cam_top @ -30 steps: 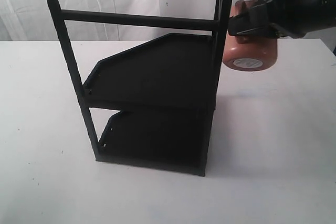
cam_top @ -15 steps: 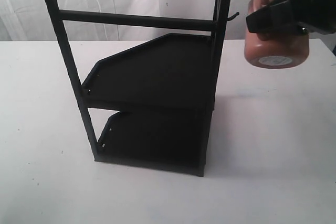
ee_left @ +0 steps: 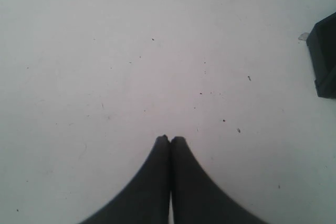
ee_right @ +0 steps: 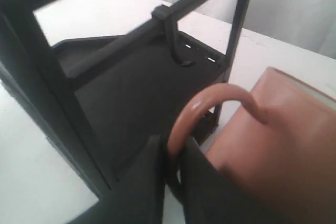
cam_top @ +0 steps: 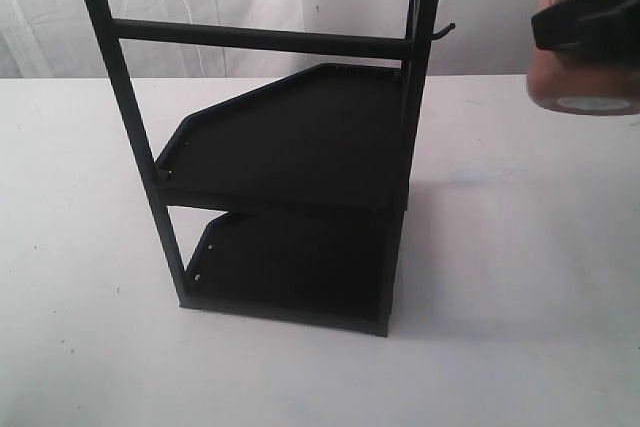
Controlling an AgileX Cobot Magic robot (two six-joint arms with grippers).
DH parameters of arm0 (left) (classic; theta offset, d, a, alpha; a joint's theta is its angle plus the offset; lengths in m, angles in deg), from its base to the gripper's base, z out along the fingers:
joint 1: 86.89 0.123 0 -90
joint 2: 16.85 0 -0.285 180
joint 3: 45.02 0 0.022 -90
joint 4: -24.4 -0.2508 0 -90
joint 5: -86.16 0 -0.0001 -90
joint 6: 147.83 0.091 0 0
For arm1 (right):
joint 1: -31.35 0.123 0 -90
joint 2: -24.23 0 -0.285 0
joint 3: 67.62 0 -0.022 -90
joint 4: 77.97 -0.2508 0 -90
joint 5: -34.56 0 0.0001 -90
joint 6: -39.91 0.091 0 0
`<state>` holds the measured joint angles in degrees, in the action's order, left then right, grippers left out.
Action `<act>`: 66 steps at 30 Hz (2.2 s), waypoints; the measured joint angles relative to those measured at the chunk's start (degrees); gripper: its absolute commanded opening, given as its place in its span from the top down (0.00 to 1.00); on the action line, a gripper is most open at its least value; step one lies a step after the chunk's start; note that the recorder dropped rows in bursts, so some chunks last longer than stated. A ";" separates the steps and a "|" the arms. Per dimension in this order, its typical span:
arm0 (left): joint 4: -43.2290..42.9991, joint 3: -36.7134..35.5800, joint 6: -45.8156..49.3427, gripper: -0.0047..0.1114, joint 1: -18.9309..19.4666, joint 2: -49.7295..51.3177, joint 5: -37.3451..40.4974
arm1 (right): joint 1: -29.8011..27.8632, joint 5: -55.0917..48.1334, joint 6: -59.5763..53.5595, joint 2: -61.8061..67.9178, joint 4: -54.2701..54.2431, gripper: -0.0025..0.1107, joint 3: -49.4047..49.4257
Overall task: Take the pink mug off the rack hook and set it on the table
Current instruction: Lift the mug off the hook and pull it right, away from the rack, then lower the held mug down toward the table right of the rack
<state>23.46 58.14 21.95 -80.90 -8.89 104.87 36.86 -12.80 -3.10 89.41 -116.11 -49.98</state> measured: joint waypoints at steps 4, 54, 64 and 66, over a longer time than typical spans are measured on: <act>0.00 0.00 0.00 0.96 0.00 0.00 0.00 | 0.00 7.76 0.00 -2.00 1.60 0.98 7.20; 0.00 0.00 0.00 0.96 0.00 0.00 0.00 | 12.62 62.89 17.32 -3.07 17.42 0.98 39.13; 0.00 0.00 0.00 0.96 0.00 0.00 0.00 | 12.74 78.76 47.87 -1.15 37.50 0.98 46.01; 0.00 0.00 0.00 0.96 0.00 0.00 0.00 | 12.74 80.72 49.28 1.75 41.68 0.98 46.01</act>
<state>23.46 58.14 21.95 -80.90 -8.89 104.87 49.60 67.92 46.18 91.15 -74.43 -3.97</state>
